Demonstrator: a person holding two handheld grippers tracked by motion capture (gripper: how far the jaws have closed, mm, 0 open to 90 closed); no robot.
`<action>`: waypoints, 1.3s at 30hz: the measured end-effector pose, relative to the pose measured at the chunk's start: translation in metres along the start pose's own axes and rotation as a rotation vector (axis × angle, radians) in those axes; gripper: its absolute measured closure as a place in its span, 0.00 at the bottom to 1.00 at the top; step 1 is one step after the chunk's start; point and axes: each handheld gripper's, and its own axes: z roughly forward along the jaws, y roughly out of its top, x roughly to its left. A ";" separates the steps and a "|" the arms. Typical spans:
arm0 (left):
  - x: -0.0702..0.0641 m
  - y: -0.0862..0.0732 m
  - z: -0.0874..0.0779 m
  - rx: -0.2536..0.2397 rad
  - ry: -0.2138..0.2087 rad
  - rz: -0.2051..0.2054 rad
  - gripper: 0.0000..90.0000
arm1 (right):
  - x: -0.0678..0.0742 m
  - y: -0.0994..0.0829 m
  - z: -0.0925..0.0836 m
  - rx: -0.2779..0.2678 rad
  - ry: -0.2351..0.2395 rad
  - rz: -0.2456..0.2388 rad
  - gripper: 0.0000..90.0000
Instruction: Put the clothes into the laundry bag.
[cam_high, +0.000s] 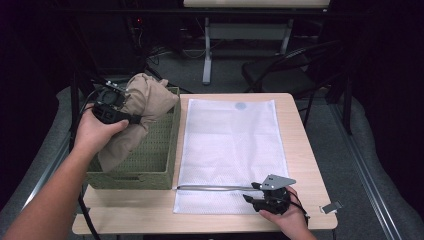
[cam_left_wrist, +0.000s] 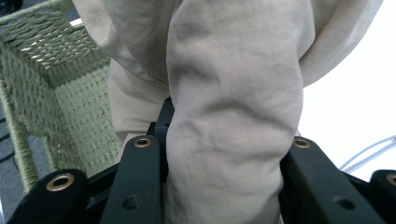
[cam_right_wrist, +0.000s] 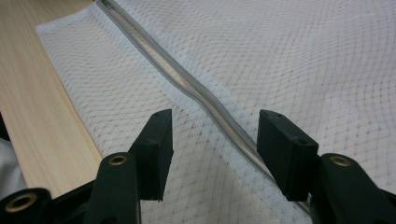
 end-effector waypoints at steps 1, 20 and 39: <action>-0.002 0.000 0.000 0.001 -0.004 0.002 0.71 | 0.000 0.000 0.000 0.002 -0.002 -0.001 0.51; -0.037 0.006 -0.002 -0.011 -0.061 0.101 0.70 | -0.001 0.001 -0.003 0.030 0.023 0.002 0.70; -0.070 0.007 -0.006 -0.018 -0.112 0.189 0.70 | 0.001 0.003 -0.005 0.022 0.046 -0.022 0.73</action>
